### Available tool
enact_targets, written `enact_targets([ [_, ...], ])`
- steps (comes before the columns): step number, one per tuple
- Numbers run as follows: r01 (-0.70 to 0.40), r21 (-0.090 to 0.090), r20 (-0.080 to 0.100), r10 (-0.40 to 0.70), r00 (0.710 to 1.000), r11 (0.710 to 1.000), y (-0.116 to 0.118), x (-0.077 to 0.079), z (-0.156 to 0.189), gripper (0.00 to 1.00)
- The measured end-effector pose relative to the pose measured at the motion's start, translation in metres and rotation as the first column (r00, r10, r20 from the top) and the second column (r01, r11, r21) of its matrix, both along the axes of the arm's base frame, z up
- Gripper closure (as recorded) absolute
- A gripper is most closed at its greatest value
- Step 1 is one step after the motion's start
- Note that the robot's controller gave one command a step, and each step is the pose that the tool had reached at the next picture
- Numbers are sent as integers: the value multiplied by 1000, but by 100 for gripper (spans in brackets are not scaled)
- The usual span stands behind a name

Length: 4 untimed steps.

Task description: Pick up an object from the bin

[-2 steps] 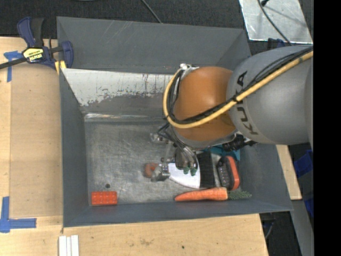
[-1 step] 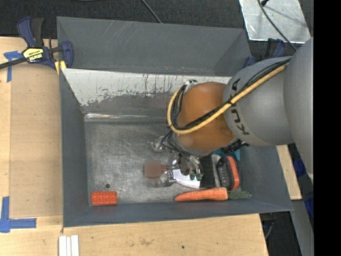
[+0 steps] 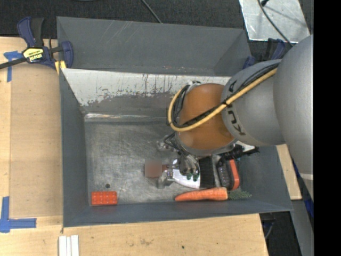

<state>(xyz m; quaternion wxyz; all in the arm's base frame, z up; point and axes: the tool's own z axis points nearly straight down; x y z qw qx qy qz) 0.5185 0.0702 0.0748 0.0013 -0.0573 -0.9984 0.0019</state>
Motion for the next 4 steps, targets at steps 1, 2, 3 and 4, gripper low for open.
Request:
enact_targets([
  [1, -62, 1, 8, 62, 998, 998, 7, 3, 0, 0],
  [2, 18, 1, 2, -18, 1000, 1000, 17, 7, 1, 100],
  [3, 18, 1, 2, -18, 1000, 1000, 17, 7, 1, 100],
  [4, 18, 1, 0, -18, 1000, 1000, 17, 5, 5, 100],
])
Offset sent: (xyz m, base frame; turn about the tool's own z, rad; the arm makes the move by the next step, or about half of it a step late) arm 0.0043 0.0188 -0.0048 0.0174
